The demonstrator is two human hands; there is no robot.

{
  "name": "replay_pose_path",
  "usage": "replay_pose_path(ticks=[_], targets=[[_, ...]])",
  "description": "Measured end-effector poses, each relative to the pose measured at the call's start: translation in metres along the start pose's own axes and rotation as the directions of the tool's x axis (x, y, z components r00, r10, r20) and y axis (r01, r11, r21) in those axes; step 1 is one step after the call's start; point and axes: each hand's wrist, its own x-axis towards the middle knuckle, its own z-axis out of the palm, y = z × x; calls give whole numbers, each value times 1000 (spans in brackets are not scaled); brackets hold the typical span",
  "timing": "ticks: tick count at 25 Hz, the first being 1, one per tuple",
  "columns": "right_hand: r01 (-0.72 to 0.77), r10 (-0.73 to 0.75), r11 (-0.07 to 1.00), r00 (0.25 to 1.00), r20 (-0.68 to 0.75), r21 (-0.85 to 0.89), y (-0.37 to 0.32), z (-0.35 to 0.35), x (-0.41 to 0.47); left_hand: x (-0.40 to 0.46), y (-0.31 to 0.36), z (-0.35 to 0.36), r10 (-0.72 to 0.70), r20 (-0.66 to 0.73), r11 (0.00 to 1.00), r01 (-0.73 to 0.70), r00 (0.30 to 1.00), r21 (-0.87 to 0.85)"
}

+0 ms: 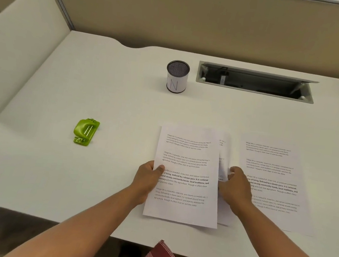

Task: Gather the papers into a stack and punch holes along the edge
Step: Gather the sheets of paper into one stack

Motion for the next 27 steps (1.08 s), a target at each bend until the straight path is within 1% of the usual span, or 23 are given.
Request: replay_pose_path(ticks=[2, 4, 6, 7, 10, 13, 17, 19, 21, 24, 27], targets=[[-26, 20, 978, 999, 29, 207, 1, -2, 6, 0, -1, 0, -1, 1, 1000, 1, 1000, -4], [-6, -8, 956, 999, 48, 293, 1, -9, 13, 0, 0, -1, -16, 16, 1000, 17, 1000, -25], [33, -47, 966, 998, 47, 257, -2, -19, 15, 0, 3, -4, -23, 25, 999, 24, 999, -41], [56, -65, 973, 997, 34, 223, -2, -24, 16, 1, 4, -9, -4, 13, 1000, 4, 1000, -20], [140, -136, 972, 990, -33, 189, -7, -44, 19, 3, 13, -28, 111, -69, 992, -106, 991, 74], [174, -167, 957, 985, -49, 232, -14, -66, 19, 7, 24, -52, 205, -145, 974, -187, 968, 129], [212, -206, 926, 977, -52, 313, -22, -91, 21, 12, 32, -78, 224, -198, 972, -205, 954, 115], [199, -206, 904, 978, -22, 379, -24, -96, 23, 12, 32, -84, 199, -177, 979, -190, 964, 71], [161, -200, 873, 979, 37, 460, -26, -93, 22, 11, 32, -84, 162, -124, 986, -164, 979, -3], [79, -187, 826, 972, 139, 557, -29, -76, 15, 1, 36, -72, 133, -6, 980, -132, 991, -151], [9, -157, 799, 969, 193, 601, -33, -53, 3, -11, 41, -56, 131, 116, 959, -96, 985, -268]])
